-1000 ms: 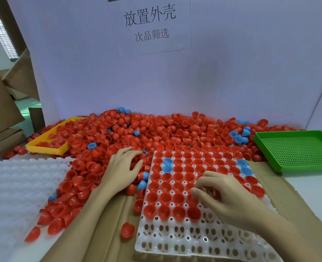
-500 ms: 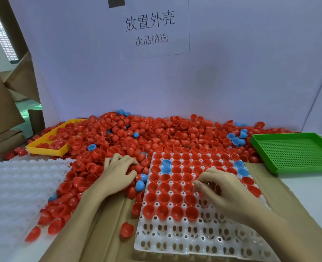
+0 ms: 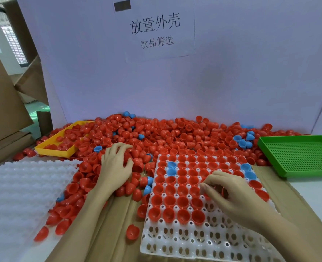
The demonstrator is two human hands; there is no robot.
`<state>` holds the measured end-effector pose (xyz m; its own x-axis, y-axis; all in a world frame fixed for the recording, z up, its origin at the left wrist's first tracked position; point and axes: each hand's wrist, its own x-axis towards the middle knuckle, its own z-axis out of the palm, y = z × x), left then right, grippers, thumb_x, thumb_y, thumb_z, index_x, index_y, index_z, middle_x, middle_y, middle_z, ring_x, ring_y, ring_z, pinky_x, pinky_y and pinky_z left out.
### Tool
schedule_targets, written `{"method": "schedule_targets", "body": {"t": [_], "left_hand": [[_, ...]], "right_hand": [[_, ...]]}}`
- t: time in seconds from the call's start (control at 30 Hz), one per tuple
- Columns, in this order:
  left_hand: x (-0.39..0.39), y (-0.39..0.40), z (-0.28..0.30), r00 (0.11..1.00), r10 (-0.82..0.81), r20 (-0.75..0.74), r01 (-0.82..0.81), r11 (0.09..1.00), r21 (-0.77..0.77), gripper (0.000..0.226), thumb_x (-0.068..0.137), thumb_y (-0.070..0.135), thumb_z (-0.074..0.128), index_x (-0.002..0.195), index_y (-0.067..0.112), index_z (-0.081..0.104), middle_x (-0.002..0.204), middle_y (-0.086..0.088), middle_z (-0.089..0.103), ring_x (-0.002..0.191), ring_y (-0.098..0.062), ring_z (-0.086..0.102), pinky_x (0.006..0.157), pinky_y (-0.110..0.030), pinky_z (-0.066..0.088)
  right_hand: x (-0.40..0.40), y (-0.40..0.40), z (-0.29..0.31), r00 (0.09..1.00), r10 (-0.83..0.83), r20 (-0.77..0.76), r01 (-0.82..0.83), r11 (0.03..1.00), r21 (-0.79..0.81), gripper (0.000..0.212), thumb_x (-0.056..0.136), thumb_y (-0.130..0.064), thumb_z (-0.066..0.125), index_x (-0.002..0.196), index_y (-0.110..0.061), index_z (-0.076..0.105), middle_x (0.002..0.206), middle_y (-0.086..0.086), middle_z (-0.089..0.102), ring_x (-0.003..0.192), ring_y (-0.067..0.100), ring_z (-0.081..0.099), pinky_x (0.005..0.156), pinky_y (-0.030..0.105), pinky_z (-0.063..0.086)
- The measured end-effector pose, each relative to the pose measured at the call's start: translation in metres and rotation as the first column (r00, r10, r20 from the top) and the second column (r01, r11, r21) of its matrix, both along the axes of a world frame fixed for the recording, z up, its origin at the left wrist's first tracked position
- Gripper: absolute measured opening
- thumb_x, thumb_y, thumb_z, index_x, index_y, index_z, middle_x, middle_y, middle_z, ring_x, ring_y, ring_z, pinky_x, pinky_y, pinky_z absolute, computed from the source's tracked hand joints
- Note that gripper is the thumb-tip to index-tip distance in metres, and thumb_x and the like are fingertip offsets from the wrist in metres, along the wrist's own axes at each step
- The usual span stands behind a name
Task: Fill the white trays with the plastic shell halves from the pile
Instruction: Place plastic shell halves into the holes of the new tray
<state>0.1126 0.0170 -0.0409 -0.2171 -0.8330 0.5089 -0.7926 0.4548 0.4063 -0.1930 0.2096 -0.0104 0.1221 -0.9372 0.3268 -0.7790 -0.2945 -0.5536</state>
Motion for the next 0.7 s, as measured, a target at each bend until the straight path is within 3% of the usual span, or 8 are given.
{"method": "schedule_targets", "body": {"t": [0.07,0.13,0.3,0.43,0.5,0.6,0.7], "left_hand": [[-0.005,-0.007,0.003,0.996,0.041,-0.077,-0.043,0.999,-0.029,0.029,0.1,0.014,0.062,0.129,0.014,0.065,0.135,-0.003,0.056,0.128,-0.024,0.049,0.109,-0.038,0.035],[-0.012,-0.022,0.011,0.995,0.082,-0.055,-0.085,0.995,-0.053,0.027,0.102,0.015,0.061,0.127,0.008,0.065,0.132,-0.008,0.059,0.123,-0.028,0.054,0.106,-0.041,0.044],[-0.021,-0.081,0.042,0.942,0.219,0.254,-0.203,0.975,-0.086,0.044,0.104,0.02,0.057,0.147,0.011,0.051,0.152,-0.016,0.046,0.136,-0.035,0.046,0.111,-0.048,0.037],[-0.019,-0.116,0.053,0.884,0.115,0.454,-0.165,0.984,0.073,0.066,0.1,0.024,0.062,0.16,0.024,0.034,0.167,-0.013,0.026,0.152,-0.035,0.028,0.12,-0.053,0.028],[-0.02,-0.121,0.046,0.856,0.11,0.505,-0.158,0.986,0.053,0.059,0.1,0.022,0.063,0.155,0.016,0.042,0.16,-0.013,0.034,0.146,-0.033,0.035,0.117,-0.048,0.034],[-0.024,-0.118,0.031,0.853,0.211,0.478,-0.207,0.976,-0.063,0.033,0.099,0.009,0.064,0.131,0.004,0.062,0.15,-0.016,0.042,0.138,-0.033,0.039,0.108,-0.04,0.043],[-0.032,-0.112,0.027,0.823,0.213,0.526,-0.194,0.977,-0.091,0.025,0.099,0.001,0.06,0.123,0.002,0.067,0.144,-0.013,0.049,0.135,-0.03,0.044,0.096,-0.035,0.051]], "right_hand": [[0.0,0.0,0.0,1.0,-0.001,0.001,0.001,1.0,-0.009,0.023,0.101,-0.046,0.054,0.089,-0.039,0.073,0.085,-0.016,0.067,0.085,0.01,0.066,0.075,0.03,0.054],[0.001,0.0,0.0,1.0,-0.001,-0.004,0.001,1.0,-0.01,0.023,0.1,-0.046,0.054,0.088,-0.04,0.073,0.085,-0.015,0.067,0.083,0.011,0.065,0.074,0.03,0.054],[0.001,0.0,0.0,1.0,-0.009,-0.012,0.008,1.0,-0.026,0.025,0.098,-0.049,0.052,0.086,-0.04,0.071,0.083,-0.017,0.065,0.08,0.011,0.065,0.07,0.029,0.053],[0.0,-0.001,0.0,0.999,-0.023,-0.034,0.022,0.999,-0.033,0.027,0.099,-0.05,0.051,0.085,-0.037,0.071,0.081,-0.016,0.064,0.081,0.01,0.063,0.07,0.028,0.051],[0.0,-0.001,0.0,0.999,-0.024,-0.039,0.023,1.0,-0.021,0.029,0.098,-0.051,0.049,0.087,-0.035,0.071,0.082,-0.015,0.064,0.082,0.01,0.063,0.072,0.029,0.052],[-0.001,-0.002,0.0,0.999,-0.02,-0.05,0.019,1.0,-0.012,0.028,0.099,-0.05,0.05,0.09,-0.034,0.071,0.084,-0.015,0.064,0.083,0.011,0.063,0.073,0.029,0.053],[0.001,-0.002,0.0,0.997,-0.02,-0.08,0.019,1.0,-0.008,0.023,0.103,-0.043,0.055,0.09,-0.032,0.071,0.084,-0.015,0.063,0.082,0.009,0.061,0.073,0.029,0.052]]}}
